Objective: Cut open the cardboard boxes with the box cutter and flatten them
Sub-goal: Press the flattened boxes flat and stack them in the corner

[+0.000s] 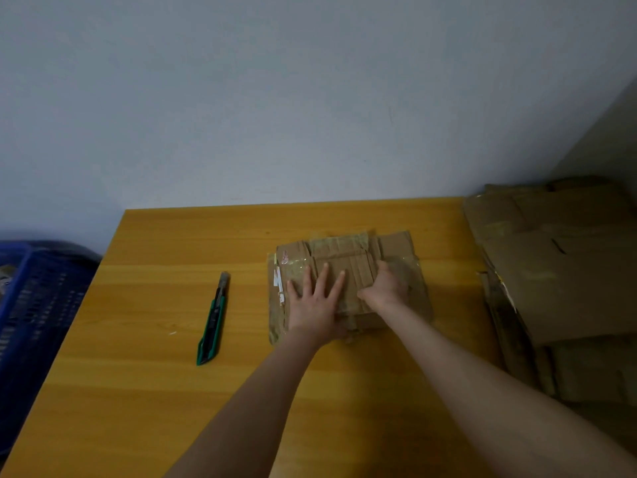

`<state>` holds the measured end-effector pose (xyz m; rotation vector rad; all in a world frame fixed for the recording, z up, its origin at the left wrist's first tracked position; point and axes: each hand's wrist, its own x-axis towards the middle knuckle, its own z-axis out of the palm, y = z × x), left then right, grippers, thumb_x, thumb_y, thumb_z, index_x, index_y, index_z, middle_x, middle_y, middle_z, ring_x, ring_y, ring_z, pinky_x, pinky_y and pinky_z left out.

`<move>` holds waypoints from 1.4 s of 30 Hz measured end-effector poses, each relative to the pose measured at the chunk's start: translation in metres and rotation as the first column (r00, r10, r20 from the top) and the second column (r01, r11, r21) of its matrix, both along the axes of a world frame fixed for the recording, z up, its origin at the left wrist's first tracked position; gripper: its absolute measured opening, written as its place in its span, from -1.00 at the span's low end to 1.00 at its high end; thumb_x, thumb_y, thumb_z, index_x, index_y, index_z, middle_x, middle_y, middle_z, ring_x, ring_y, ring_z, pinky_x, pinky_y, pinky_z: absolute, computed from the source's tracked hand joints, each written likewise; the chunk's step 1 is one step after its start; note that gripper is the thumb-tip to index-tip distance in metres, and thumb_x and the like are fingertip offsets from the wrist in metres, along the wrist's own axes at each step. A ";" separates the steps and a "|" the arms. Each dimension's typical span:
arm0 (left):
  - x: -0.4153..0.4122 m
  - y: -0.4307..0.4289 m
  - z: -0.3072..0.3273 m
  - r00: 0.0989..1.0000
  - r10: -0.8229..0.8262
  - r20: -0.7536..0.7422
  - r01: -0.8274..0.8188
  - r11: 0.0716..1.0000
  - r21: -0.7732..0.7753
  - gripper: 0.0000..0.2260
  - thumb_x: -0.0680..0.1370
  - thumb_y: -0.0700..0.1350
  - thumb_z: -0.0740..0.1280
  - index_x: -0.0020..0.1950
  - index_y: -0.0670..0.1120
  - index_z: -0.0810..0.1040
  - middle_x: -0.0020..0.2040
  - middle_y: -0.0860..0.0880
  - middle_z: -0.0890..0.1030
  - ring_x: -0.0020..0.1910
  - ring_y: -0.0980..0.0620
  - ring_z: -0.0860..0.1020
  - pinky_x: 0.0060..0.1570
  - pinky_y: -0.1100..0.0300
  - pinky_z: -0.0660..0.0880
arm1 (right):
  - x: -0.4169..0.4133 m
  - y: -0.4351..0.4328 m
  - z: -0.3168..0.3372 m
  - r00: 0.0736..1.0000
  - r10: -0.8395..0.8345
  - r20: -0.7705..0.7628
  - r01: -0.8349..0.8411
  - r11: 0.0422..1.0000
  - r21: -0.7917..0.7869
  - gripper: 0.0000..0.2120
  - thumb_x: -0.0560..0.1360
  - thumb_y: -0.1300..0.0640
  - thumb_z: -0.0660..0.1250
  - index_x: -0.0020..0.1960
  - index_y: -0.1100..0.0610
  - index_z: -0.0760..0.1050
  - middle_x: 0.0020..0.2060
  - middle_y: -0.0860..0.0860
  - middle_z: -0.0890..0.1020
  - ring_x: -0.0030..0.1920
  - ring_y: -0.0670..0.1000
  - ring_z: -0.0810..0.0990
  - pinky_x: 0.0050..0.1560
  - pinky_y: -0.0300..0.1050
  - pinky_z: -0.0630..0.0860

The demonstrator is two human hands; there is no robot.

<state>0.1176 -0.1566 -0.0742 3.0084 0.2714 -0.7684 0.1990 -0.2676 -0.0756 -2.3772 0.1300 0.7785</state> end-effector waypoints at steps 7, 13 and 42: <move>-0.003 -0.016 -0.010 0.998 0.055 -0.019 -0.055 0.998 0.020 -0.08 0.47 0.18 0.40 0.58 0.15 -0.21 0.60 -0.06 -0.17 0.55 -0.23 -0.22 0.44 -0.34 0.00 | 0.004 -0.034 -0.008 0.993 0.116 0.004 -0.113 0.976 -0.186 -0.17 0.43 -0.20 0.40 0.55 -0.02 0.08 0.54 0.05 0.09 0.51 0.22 0.07 0.45 0.22 0.19; 0.003 0.006 -0.008 0.998 0.062 -0.011 -0.062 0.998 0.009 -0.14 0.50 0.09 0.40 0.58 0.18 -0.14 0.60 -0.03 -0.16 0.56 -0.19 -0.22 0.45 -0.33 0.01 | -0.002 -0.018 -0.019 0.972 0.229 -0.049 -0.234 0.957 -0.173 -0.06 0.37 -0.30 0.39 0.57 -0.10 -0.04 0.57 -0.02 -0.01 0.53 0.27 -0.12 0.46 0.33 0.01; 0.000 0.065 0.006 0.581 0.806 0.114 -0.742 0.582 -0.333 -0.31 0.56 0.26 0.21 0.55 -0.08 0.08 0.36 -0.19 0.42 0.24 -0.23 0.50 0.10 -0.05 0.49 | 0.005 0.024 -0.014 1.000 0.010 0.000 -0.010 0.998 0.064 -0.36 0.51 0.02 0.36 0.51 0.03 0.19 0.40 0.06 0.38 0.34 0.15 0.41 0.26 0.09 0.46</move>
